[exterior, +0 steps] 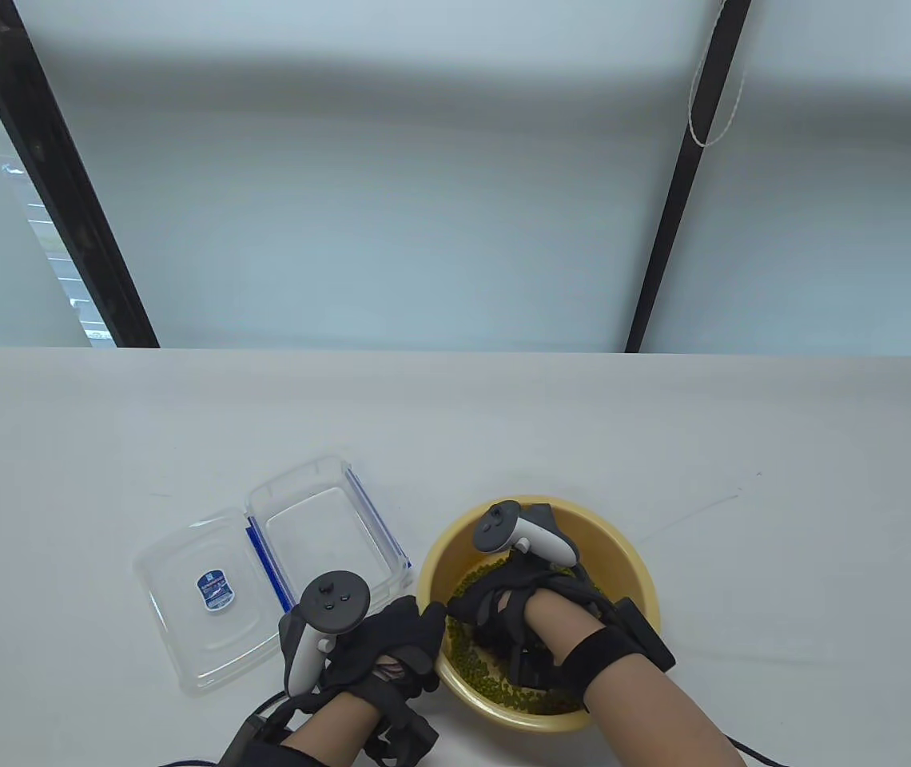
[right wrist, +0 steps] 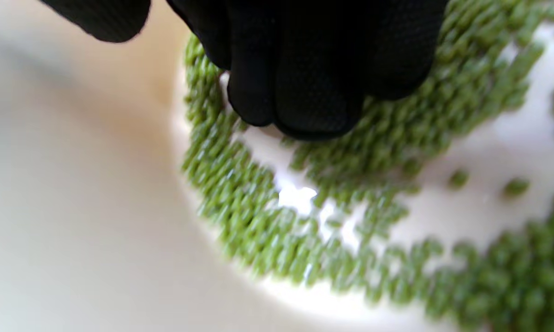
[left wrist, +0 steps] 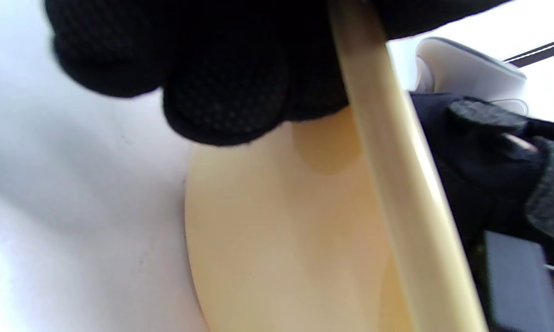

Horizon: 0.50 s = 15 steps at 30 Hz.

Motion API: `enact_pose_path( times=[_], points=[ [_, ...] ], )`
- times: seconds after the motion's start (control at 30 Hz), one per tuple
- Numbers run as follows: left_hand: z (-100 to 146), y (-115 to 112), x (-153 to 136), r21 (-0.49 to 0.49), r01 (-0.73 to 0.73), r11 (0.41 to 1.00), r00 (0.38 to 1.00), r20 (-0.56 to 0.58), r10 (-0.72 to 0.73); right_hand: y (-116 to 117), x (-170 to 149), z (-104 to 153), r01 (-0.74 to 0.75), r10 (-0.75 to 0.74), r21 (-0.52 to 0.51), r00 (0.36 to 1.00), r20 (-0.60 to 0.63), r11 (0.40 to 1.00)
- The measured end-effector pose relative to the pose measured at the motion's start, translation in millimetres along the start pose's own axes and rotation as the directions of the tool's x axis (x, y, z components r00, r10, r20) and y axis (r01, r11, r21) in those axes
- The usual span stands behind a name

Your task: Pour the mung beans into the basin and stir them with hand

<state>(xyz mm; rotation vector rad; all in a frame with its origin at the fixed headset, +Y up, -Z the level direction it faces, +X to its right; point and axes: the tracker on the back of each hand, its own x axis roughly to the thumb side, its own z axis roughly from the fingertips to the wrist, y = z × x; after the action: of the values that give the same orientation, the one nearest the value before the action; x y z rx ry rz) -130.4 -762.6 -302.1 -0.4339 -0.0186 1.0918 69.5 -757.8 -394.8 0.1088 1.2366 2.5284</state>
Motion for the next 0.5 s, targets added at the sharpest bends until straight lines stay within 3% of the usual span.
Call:
enact_pose_path(
  times=[0.1,0.23,0.33,0.5],
  points=[
    [0,0,0,0.001,0.001,1.0,1.0,0.002,-0.001,-14,-16,2,-0.022,0.016,-0.082,0.997,-0.077,0.996],
    [0,0,0,0.002,-0.001,1.0,1.0,0.001,0.001,-28,-39,8,-0.17,0.134,-0.148,0.965,-0.226,0.974],
    [0,0,1,0.01,-0.001,1.0,1.0,-0.007,0.001,-29,-52,17,-0.264,0.226,-0.093,0.927,-0.299,0.96],
    [0,0,1,0.013,0.001,1.0,1.0,-0.007,-0.001,-6,-49,32,-0.36,0.364,0.059,0.904,-0.226,0.931]
  ],
)
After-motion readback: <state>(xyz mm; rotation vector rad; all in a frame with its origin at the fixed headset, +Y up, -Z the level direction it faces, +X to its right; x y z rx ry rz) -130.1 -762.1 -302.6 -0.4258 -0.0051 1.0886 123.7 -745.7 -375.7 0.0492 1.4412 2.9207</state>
